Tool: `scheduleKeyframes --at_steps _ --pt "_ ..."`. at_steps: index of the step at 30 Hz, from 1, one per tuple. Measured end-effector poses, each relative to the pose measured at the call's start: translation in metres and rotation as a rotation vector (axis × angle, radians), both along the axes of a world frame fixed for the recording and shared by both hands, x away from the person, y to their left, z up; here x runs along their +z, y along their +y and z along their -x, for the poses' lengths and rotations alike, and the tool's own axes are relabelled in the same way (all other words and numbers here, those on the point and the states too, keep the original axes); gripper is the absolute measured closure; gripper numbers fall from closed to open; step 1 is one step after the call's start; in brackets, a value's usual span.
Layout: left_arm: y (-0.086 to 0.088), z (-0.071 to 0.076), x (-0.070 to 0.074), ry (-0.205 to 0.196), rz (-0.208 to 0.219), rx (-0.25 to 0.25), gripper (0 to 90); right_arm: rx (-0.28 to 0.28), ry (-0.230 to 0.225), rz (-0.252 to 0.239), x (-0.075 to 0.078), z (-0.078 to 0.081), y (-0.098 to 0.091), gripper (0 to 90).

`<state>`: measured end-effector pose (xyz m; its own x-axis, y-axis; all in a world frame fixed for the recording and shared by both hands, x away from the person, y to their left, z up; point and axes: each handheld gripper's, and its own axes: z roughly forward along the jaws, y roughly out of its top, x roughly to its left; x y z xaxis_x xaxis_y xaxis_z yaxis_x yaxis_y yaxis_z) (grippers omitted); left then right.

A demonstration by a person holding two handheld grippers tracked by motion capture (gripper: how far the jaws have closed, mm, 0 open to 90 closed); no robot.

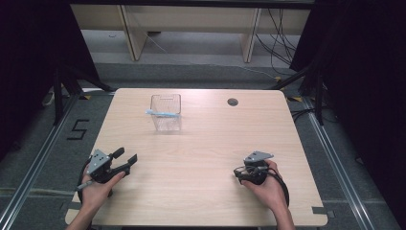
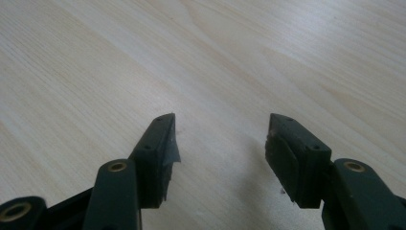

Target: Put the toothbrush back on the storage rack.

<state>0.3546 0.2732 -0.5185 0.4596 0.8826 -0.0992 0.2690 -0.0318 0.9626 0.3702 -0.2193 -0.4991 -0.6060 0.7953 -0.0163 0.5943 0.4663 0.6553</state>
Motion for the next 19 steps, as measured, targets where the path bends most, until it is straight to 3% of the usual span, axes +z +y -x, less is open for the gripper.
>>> scheduleKeyframes --at_steps 6,13,16,19 --pt "0.0026 0.0027 -0.0059 -0.018 0.018 0.007 35.0 0.010 -0.011 0.004 -0.0010 -0.0009 0.0011 44.7" --pt "0.0026 0.0047 -0.0051 -0.013 -0.001 0.025 33.9 0.014 -0.011 0.005 -0.0029 -0.0010 0.0031 44.7" --pt "0.0014 0.0059 -0.0053 -0.027 -0.007 0.035 33.8 0.027 -0.021 0.009 -0.0033 -0.0021 0.0023 44.7" --pt "0.0005 0.0071 -0.0055 -0.048 -0.019 0.036 33.7 0.015 -0.001 0.001 -0.0027 -0.0015 0.0024 44.7"
